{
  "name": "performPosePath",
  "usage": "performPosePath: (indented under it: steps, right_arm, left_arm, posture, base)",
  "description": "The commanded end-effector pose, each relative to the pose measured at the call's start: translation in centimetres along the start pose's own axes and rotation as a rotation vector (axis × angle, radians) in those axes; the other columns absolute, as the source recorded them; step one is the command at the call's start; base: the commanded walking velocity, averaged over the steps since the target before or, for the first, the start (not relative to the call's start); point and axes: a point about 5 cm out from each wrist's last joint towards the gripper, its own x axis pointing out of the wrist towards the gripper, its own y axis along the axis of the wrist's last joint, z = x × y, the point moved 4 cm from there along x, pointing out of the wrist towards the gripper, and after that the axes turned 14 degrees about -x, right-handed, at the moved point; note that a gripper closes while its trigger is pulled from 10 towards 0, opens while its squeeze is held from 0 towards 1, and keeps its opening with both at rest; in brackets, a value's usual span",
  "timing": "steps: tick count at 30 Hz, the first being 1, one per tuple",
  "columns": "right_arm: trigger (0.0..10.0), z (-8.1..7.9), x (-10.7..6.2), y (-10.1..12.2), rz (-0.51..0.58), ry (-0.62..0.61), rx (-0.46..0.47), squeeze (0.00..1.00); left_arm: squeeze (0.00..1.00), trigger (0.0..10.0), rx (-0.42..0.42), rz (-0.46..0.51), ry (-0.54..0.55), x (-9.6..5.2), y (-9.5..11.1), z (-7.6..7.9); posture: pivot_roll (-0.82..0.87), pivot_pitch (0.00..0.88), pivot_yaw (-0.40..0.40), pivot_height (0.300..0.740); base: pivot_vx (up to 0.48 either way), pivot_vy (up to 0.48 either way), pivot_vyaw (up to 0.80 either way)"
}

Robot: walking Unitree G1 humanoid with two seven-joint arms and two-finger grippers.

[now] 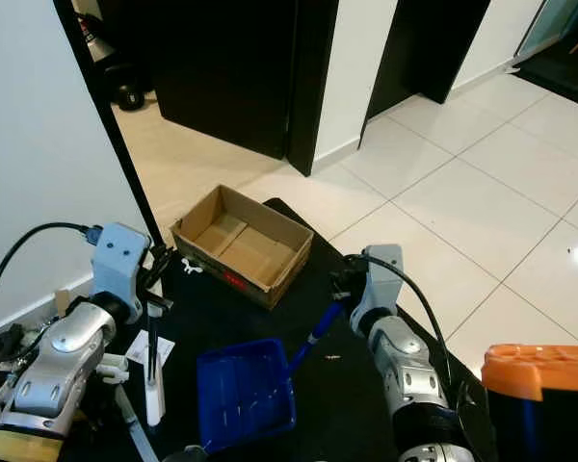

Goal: Sweep floor

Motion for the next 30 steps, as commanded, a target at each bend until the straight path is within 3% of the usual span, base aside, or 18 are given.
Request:
performPosePath:
  steps: [1, 7, 14, 20, 23, 30]
  right_arm:
    - [10.0, -0.1, 0.0, -1.3, -0.056, -0.007, -0.016, 0.0]
    - [10.0, -0.5, 0.3, -3.0, -0.138, -0.03, 0.022, 0.0]
    - [10.0, -0.7, 0.4, -3.5, -0.141, -0.038, 0.028, 0.0]
    - [10.0, -0.3, 0.8, -2.2, -0.074, -0.051, -0.003, 0.0]
    - [10.0, -0.1, 1.0, -0.3, -0.009, -0.034, -0.077, 0.0]
    - [10.0, 0.0, 1.2, 1.5, 0.045, 0.025, -0.191, 0.0]
  left_arm:
    - [0.0, 10.0, 0.024, 0.017, -0.011, -0.1, 0.1, 0.5]
    - [0.0, 10.0, 0.025, 0.003, -0.008, -0.1, -0.4, 0.7]
    - [0.0, 10.0, 0.026, -0.013, -0.007, -0.6, -0.9, 0.8]
    - [0.0, 10.0, 0.031, -0.015, -0.001, -0.7, -0.8, 0.5]
    - [0.0, 10.0, 0.032, -0.006, 0.008, -0.6, -0.5, 0.2]
    - [0.0, 10.0, 0.034, -0.001, 0.016, -0.5, -0.2, -0.2]
  posture:
    - [0.14, 0.094, -0.02, 0.74]
    - [0.15, 0.095, -0.018, 0.74]
    - [0.16, 0.103, -0.013, 0.74]
    - [0.16, 0.103, -0.01, 0.74]
    - [0.16, 0.101, -0.01, 0.74]
    - [0.15, 0.097, -0.014, 0.74]
  base:
    - [0.0, 0.0, 0.0]
    - [0.0, 0.0, 0.0]
    - [0.0, 0.0, 0.0]
    - [0.0, 0.0, 0.0]
    - [0.0, 0.0, 0.0]
    - [0.0, 0.0, 0.0]
